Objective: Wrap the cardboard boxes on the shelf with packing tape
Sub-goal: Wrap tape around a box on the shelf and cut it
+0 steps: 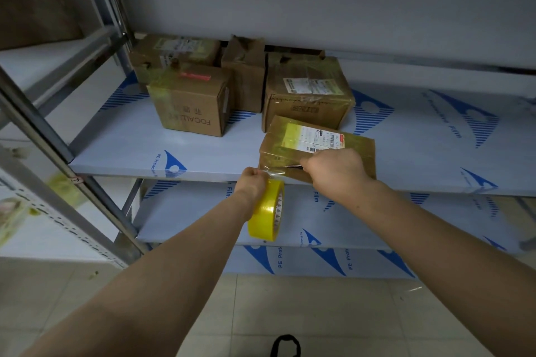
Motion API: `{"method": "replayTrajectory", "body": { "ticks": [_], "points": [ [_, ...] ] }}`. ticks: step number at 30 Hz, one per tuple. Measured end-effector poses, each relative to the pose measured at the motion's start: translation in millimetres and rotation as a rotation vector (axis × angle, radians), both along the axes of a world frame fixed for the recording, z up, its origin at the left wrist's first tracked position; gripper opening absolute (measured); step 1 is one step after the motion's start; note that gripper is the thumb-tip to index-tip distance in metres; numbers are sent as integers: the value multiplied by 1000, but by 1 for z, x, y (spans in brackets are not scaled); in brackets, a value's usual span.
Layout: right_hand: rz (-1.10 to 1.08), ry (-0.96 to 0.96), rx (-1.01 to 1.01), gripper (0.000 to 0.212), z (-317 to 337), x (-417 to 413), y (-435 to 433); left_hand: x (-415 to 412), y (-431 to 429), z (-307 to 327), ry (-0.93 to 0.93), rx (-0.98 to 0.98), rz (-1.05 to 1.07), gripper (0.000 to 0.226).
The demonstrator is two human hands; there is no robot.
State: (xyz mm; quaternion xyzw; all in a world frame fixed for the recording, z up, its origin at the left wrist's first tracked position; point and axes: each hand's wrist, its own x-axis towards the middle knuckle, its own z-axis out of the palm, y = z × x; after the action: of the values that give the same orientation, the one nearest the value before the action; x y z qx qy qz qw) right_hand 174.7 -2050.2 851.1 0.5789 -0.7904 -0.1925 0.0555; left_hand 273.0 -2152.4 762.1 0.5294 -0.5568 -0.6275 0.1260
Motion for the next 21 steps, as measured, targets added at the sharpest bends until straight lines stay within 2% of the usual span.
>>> {"method": "replayTrajectory", "body": {
  "ticks": [4,7,11,14,16,19,21],
  "points": [
    [29,20,25,31,5,7,-4,-2,-1,1,9,-12,20,11],
    [30,36,71,27,7,11,-4,-4,0,1,11,-13,30,11],
    [-37,-55,47,18,12,9,1,-4,-1,1,12,-21,39,10],
    [-143,-137,-35,22,32,-8,12,-4,0,3,13,-10,42,11],
    [-287,-282,-127,23,48,-28,22,-5,1,5,9,3,48,20],
    [-536,-799,-411,18,52,-58,38,-7,1,6,-1,26,63,26],
    [-755,-1058,-661,18,38,-77,45,-8,2,5,-5,40,74,24]
  ]
}}
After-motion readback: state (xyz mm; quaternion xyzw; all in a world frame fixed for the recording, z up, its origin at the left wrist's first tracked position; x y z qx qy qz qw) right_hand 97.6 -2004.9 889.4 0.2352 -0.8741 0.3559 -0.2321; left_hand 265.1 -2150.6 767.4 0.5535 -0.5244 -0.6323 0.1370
